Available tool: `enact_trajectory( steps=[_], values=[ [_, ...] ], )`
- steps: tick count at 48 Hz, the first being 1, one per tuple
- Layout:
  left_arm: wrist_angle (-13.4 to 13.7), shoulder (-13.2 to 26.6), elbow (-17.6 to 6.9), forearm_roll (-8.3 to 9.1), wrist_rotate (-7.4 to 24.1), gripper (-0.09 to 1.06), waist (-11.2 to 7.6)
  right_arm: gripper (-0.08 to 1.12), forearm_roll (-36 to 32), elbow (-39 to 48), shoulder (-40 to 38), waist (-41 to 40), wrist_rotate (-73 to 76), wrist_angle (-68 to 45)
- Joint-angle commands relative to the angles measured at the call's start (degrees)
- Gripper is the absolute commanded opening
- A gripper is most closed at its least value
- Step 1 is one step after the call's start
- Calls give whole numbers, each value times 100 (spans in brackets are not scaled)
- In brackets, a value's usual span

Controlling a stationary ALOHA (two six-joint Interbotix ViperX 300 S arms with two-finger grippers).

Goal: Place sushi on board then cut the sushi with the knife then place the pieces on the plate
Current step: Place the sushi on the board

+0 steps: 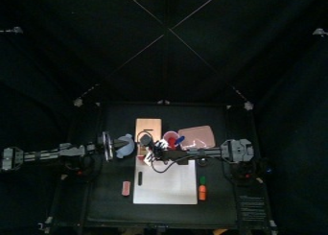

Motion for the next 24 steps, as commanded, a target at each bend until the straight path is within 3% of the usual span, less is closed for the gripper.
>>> enact_trajectory(
  steps=[1,24],
  values=[
    [-26,9,-88,-35,18,3,53,103,-79,-308,-44,-18,185,185],
    [-70,9,-132,-35,18,3,53,103,-88,-1239,826,-18,255,1011]
  ],
)
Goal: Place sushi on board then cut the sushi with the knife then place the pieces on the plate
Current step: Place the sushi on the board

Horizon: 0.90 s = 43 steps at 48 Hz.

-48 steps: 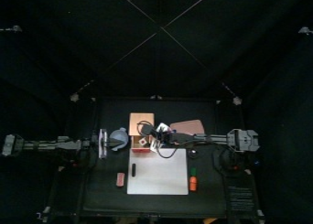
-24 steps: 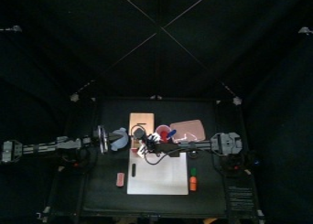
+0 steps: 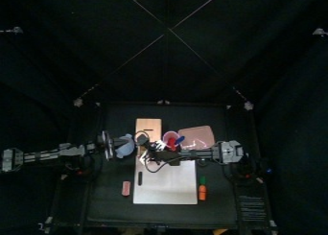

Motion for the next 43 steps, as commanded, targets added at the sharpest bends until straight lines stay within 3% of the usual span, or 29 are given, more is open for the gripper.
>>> enact_trajectory(
  steps=[1,43],
  values=[
    [-70,9,-132,0,-9,3,9,103,-53,-369,-9,-18,53,141],
    [-176,9,-167,35,9,3,-9,102,-202,-580,255,-176,325,422]
  ],
)
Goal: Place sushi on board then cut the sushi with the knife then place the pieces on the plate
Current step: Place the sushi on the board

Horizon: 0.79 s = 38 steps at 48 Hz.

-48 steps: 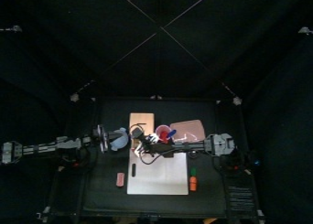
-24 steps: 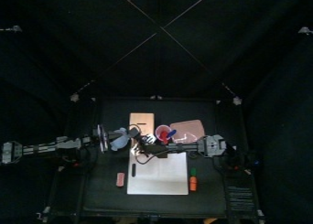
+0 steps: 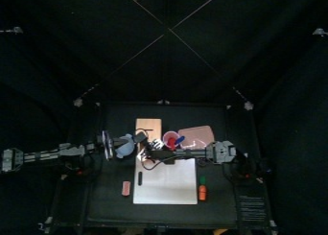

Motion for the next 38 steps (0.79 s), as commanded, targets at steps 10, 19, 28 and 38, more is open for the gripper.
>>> enact_trajectory(
  steps=[10,19,28,38],
  values=[
    [-141,18,-167,18,9,3,0,102,-18,-114,-132,-44,26,-9],
    [-158,18,-149,18,9,3,0,102,18,-105,-79,-44,26,-9],
    [-167,18,-167,18,9,3,-18,101,18,-123,0,-44,26,-9],
    [-158,18,-167,35,9,3,-53,89,18,-141,26,-35,18,-9]
  ],
)
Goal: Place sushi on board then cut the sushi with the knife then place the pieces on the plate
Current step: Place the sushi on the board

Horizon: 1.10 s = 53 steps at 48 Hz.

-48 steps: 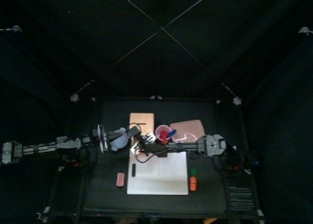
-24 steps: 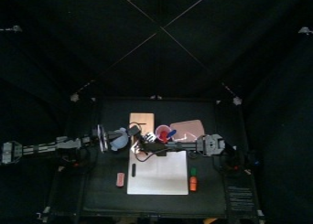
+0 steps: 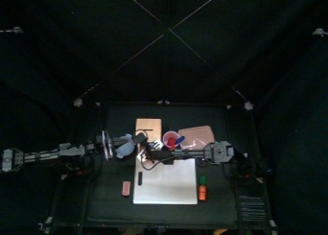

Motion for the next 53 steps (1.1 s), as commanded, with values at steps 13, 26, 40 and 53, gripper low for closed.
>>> enact_trajectory(
  steps=[13,26,40,53],
  values=[
    [-53,9,-167,35,9,3,-18,70,-9,-158,-149,-26,9,18],
    [-62,9,-167,35,9,3,-26,66,-149,-554,-404,79,-97,492],
    [-53,0,-149,158,35,3,-26,66,-879,-1239,-729,571,-694,1652],
    [-53,9,-158,264,18,3,-26,66,-1811,-2188,-809,1266,-1178,2698]
  ],
)
